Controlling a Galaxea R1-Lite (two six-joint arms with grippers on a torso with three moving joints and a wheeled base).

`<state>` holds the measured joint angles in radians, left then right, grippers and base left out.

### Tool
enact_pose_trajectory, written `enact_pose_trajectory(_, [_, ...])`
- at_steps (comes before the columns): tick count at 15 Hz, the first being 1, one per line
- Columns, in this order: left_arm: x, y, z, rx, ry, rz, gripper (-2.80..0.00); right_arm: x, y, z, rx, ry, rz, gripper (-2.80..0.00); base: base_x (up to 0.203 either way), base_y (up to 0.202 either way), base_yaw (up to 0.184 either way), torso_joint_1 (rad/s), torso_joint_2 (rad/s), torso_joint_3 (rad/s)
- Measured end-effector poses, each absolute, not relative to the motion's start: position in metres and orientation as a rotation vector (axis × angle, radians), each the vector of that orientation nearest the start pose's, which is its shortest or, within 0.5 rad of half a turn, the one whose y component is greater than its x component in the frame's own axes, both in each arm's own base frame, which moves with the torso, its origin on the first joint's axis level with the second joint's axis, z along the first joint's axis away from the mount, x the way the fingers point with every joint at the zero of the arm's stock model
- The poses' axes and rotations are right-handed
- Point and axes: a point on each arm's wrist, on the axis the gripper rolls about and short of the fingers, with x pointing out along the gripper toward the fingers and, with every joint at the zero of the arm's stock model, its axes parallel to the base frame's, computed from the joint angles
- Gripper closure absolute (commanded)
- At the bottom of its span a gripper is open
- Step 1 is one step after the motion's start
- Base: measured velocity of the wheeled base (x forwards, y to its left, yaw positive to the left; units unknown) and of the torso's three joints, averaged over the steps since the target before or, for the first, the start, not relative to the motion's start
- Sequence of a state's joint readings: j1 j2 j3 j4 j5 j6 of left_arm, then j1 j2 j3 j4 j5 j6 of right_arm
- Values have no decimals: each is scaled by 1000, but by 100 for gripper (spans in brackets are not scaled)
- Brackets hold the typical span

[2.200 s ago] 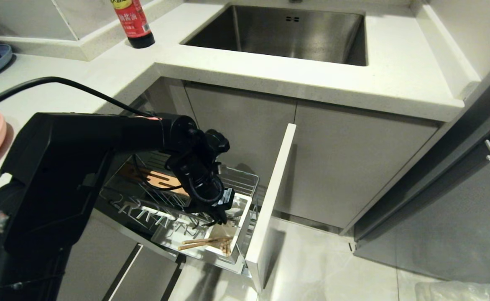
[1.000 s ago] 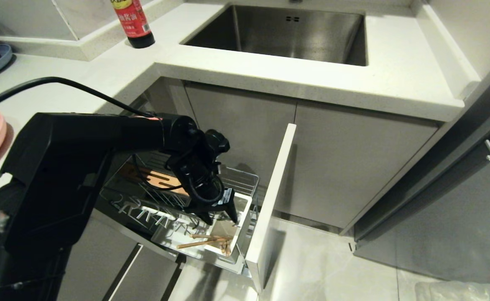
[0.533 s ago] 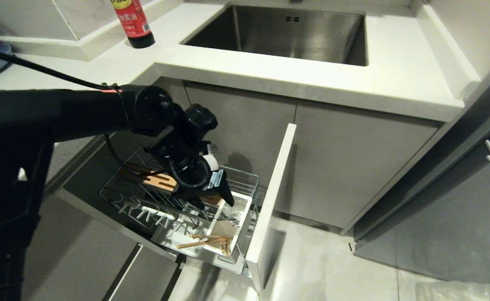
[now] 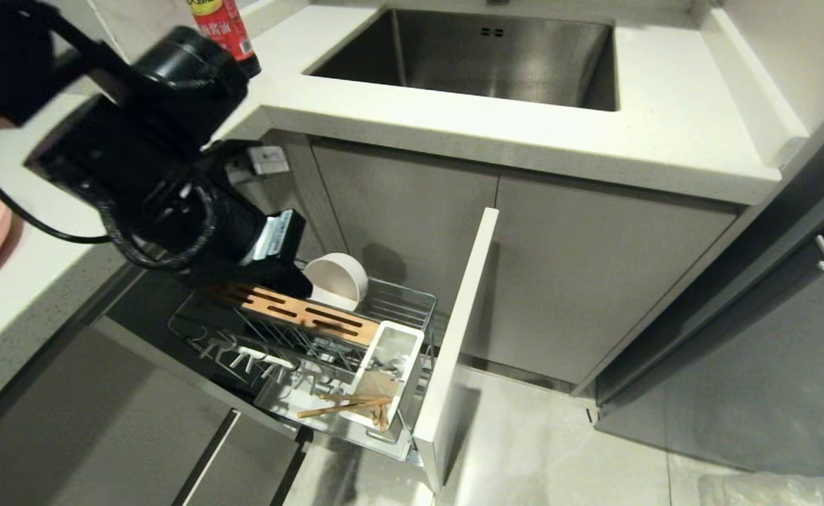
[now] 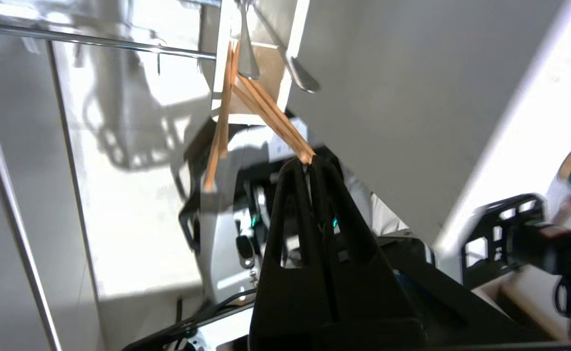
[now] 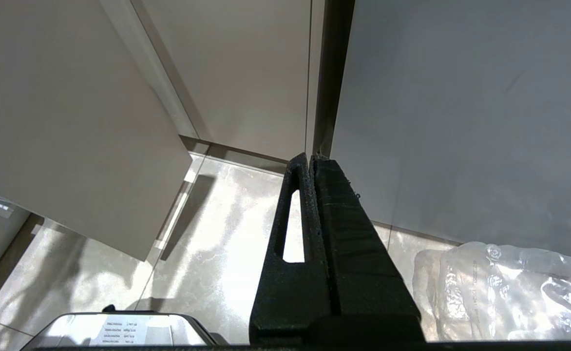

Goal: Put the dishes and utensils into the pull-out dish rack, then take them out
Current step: Pick up the plate and place it in the cupboard

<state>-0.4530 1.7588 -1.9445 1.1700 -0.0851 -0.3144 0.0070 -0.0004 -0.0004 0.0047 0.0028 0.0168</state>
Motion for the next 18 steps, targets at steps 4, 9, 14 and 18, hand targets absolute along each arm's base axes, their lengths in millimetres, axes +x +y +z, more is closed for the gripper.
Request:
enact_pose_trajectory(4, [180, -84, 362, -87, 821, -161, 0, -23, 0, 75, 17, 3, 10, 0, 0, 0, 0, 0, 0, 0])
enact_pose_trajectory(9, [151, -30, 391, -102, 529, 318, 0, -23, 0, 75, 17, 4, 10, 0, 0, 0, 0, 0, 0, 0])
enact_pose_trajectory(14, [172, 15, 402, -208, 363, 619, -280, -23, 0, 75, 17, 4, 10, 0, 0, 0, 0, 0, 0, 0])
enact_pose_trajectory(18, [206, 40, 393, -281, 333, 744, -280, -23, 0, 75, 17, 4, 10, 0, 0, 0, 0, 0, 0, 0])
